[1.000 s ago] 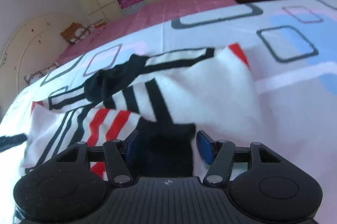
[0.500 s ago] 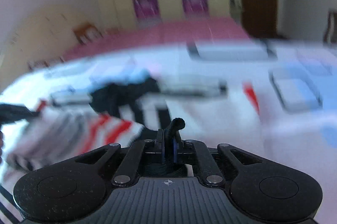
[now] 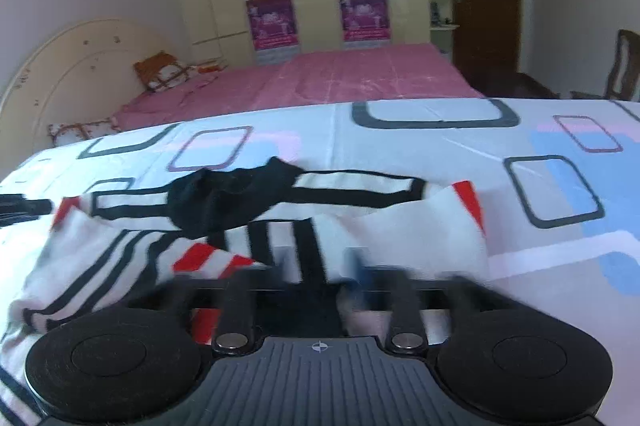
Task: Fold small clothes
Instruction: 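Fold the side edge inward with the left tool while the right tool holds the hem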
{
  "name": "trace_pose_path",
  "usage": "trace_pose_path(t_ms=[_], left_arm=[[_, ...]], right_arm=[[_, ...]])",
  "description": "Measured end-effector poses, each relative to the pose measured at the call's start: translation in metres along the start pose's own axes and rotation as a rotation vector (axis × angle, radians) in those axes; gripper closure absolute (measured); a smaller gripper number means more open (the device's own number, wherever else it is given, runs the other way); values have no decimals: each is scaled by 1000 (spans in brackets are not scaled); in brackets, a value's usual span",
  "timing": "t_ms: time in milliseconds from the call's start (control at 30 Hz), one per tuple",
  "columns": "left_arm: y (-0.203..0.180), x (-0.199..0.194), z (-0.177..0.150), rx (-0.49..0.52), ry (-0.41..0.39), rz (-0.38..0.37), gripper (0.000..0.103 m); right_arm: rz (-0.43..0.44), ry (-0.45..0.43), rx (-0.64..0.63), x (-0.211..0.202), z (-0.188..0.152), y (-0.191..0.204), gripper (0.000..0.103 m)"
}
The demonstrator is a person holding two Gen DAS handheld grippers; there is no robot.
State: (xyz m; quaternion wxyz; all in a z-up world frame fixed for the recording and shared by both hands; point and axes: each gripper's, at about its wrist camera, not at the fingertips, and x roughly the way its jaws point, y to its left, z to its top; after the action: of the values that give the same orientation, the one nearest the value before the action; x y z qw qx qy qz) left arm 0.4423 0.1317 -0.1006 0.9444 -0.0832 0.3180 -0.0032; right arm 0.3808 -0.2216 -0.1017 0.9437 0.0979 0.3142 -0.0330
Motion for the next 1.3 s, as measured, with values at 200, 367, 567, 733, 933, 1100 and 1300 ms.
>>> trace_pose_path(t_ms=[200, 367, 567, 733, 933, 1100, 1300], left_arm=[[-19, 20, -13, 71, 94, -30, 72], [-15, 40, -19, 63, 113, 13, 69], [-11, 48, -16, 34, 114, 28, 69], [-12, 45, -14, 46, 118, 31, 69], [-18, 22, -17, 59, 101, 35, 71], [-27, -8, -24, 84, 90, -1, 70], [-39, -35, -52, 117, 136, -42, 68]], right_arm=[[52, 11, 51, 0, 2, 0, 79], [111, 64, 2, 16, -3, 22, 79], [30, 109, -101, 36, -18, 18, 79], [27, 93, -64, 23, -12, 11, 79], [81, 69, -55, 5, -8, 22, 79], [117, 82, -71, 2, -10, 35, 79], [127, 110, -114, 1, -21, 45, 79]])
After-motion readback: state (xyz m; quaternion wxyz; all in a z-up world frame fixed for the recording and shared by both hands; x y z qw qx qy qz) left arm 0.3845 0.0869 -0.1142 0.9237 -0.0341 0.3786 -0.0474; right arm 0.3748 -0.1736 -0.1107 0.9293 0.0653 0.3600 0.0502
